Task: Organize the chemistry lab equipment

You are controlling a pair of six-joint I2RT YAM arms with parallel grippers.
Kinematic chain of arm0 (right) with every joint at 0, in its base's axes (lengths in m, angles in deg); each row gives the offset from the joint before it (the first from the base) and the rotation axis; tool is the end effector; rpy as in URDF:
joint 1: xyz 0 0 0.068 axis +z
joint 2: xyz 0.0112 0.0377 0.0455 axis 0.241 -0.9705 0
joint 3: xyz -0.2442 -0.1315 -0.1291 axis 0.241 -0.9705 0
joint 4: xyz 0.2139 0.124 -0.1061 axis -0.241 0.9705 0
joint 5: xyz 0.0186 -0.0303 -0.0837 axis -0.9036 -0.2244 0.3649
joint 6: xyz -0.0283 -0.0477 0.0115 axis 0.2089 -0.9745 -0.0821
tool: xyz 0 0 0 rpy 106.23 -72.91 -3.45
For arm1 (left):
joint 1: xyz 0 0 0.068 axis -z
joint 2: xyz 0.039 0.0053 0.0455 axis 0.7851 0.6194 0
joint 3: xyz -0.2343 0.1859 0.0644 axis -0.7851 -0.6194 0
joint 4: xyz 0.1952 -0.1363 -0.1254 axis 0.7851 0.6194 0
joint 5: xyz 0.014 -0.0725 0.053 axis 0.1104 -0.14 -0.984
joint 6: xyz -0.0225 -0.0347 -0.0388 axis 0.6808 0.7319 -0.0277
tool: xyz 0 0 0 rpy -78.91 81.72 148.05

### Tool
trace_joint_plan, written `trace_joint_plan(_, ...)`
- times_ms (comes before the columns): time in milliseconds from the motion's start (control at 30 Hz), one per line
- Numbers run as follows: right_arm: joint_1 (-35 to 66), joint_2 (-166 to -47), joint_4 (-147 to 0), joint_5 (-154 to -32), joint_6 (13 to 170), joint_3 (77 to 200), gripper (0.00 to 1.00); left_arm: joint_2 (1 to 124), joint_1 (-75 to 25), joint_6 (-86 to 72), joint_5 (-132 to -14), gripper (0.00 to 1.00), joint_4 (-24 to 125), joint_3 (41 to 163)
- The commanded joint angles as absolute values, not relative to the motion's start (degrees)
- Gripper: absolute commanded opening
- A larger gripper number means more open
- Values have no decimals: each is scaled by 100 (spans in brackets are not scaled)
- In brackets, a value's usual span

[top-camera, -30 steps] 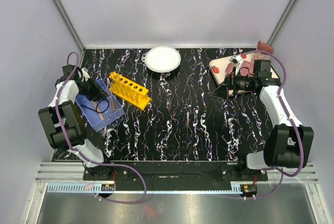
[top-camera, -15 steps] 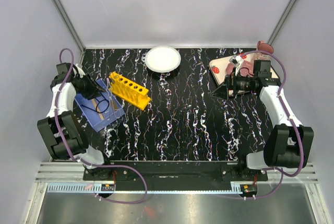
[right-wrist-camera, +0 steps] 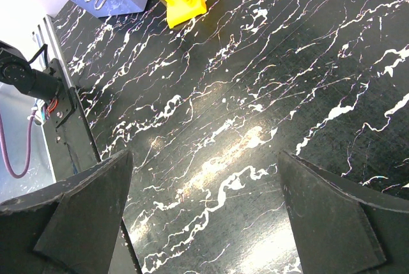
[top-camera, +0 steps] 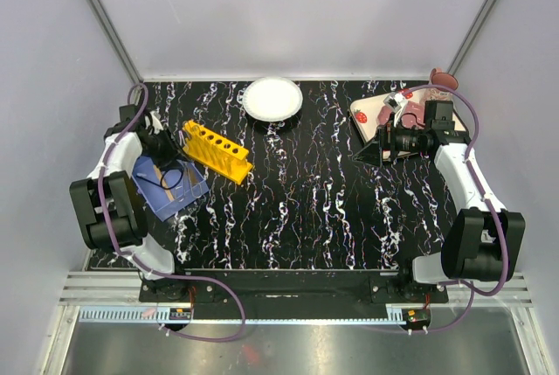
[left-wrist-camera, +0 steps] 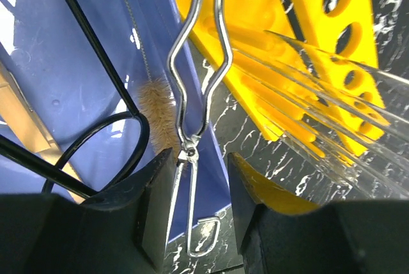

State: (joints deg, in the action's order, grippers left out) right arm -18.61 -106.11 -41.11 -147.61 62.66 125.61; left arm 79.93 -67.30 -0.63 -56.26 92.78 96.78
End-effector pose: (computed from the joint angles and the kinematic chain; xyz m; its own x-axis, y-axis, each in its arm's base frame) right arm 0.2900 0.0117 0.3153 -0.5162 -0.1327 -0.8462 -0.7764 0.4896 0.3968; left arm 0.3245 0.0732 0.2572 -0.8130 -0.5122 -0.2769 -0.3396 0.8034 -0.4891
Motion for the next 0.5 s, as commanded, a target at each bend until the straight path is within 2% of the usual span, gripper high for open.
trace_joint_plan(0, -1905, -10608, -4086, -14884, 6150, 12635, 100, 8077, -6623, -237, -6268, 42, 9381, 9997)
trace_joint_plan(167, -1905, -10643, -4060, -14919, 6124, 12644, 100, 8050, -6562, -298, -6655, 41, 9425, 9989)
trace_joint_plan(467, -1905, -10670, -3972, -14928, 6080, 12696, 100, 8261, -6421, -369, -6603, 40, 9505, 10033)
